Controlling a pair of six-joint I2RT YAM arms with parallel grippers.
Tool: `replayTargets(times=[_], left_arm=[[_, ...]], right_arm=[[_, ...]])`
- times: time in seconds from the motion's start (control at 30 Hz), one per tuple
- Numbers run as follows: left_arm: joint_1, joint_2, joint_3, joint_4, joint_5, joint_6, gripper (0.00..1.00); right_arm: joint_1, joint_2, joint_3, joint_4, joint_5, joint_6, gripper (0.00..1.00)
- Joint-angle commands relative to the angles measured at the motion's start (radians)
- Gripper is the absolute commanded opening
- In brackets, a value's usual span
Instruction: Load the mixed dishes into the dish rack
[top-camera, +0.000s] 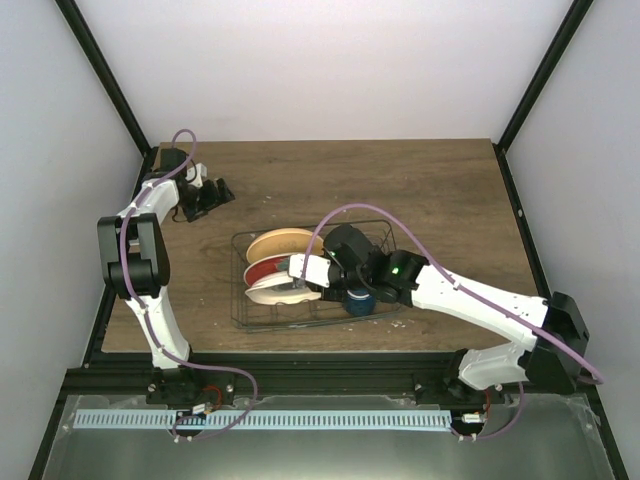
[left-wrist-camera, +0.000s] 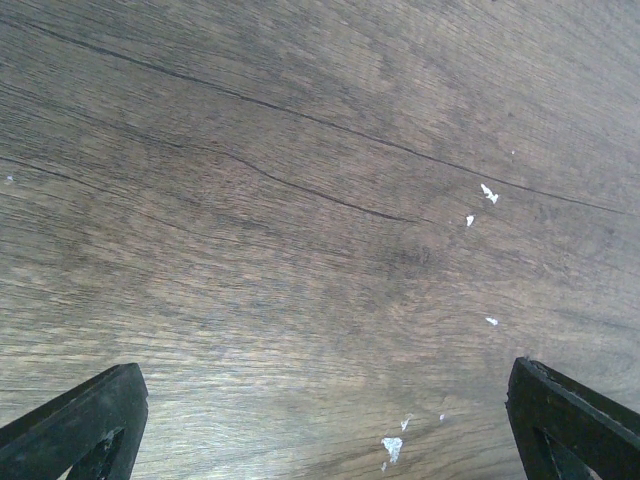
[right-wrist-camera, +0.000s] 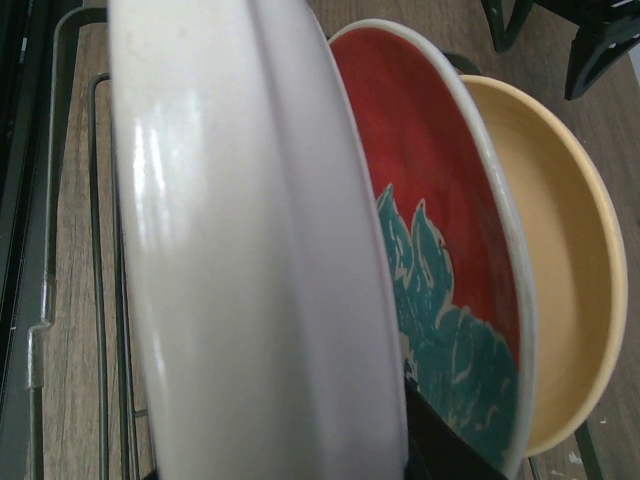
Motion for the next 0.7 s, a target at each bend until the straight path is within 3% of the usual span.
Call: replayTargets(times=[0.0, 0.4, 0.53, 0.67], left_arm=[[0.002, 0.009, 0.000, 0.011, 0.004, 0.018, 1.00], [0.006, 0.028, 0.017, 0.009, 0.016, 0.020, 1.00], [0.006, 0.036, 0.025, 0.005, 0.021, 0.023, 1.00], [0.008, 0.042, 0.031, 0.002, 0.024, 0.026, 1.00]], right_arm=[[0.016, 0.028, 0.009, 0.094, -0.059, -0.012, 0.01], [0.016, 0.129, -0.012, 0.120, -0.103, 0.022, 0.01], [0.016, 0.141, 0.003, 0.100, -0.092, 0.031, 0.07], [0.018, 0.150, 0.049, 0.046, -0.073, 0.047, 0.19]])
